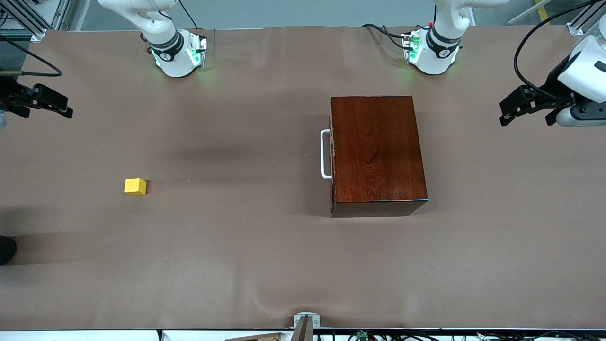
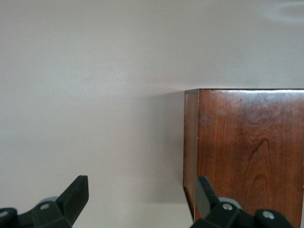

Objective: Open drawer, take yellow block, close drawer

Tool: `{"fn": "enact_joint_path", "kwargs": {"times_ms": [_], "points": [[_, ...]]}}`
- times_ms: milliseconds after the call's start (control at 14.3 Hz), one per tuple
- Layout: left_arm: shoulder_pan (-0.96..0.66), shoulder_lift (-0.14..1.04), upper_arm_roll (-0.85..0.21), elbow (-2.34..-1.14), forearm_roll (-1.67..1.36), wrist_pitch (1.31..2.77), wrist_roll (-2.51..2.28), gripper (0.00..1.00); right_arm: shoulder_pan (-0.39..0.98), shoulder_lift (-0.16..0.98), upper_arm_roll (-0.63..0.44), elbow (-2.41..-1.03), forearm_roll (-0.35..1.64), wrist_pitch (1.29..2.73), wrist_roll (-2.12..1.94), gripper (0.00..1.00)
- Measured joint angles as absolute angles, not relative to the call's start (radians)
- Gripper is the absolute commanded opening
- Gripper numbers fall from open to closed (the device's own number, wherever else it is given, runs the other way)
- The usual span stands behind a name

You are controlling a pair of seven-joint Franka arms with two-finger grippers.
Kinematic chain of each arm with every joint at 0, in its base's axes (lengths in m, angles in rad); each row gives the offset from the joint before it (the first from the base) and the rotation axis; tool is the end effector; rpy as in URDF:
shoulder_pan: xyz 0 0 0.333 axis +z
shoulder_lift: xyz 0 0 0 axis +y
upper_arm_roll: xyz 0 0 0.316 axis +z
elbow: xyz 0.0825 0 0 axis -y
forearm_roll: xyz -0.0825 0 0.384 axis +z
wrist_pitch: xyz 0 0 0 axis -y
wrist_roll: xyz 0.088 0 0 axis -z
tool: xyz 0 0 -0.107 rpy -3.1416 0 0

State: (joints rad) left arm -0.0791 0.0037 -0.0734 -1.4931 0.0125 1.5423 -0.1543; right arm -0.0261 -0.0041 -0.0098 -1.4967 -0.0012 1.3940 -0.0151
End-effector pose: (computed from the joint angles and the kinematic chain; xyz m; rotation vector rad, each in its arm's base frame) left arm 0.5471 -0.0826 0.6565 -3.1356 -0.0038 -0.0735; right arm 0.5343 -0.0193 0.6464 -3.1362 0.0329 0.1547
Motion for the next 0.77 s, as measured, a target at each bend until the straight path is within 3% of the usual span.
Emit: {"fn": "enact_joint_path", "kwargs": {"times_ms": [210, 419, 769], "points": [[-0.006, -0.013, -0.149, -1.524, 0.013, 1.539, -0.154, 1.00, -0.023, -0.044, -0.015, -1.551, -0.001, 1.447, -0.020, 1.00], [0.001, -0.028, -0.158, -1.535, 0.013, 1.527, -0.154, 1.00, -0.018, -0.091, -0.013, -1.631, 0.000, 1.498, -0.027, 1.00], [0.006, -0.036, -0.154, -1.532, 0.013, 1.514, -0.154, 1.00, -0.006, -0.101, -0.009, -1.633, -0.003, 1.524, -0.027, 1.00]]}}
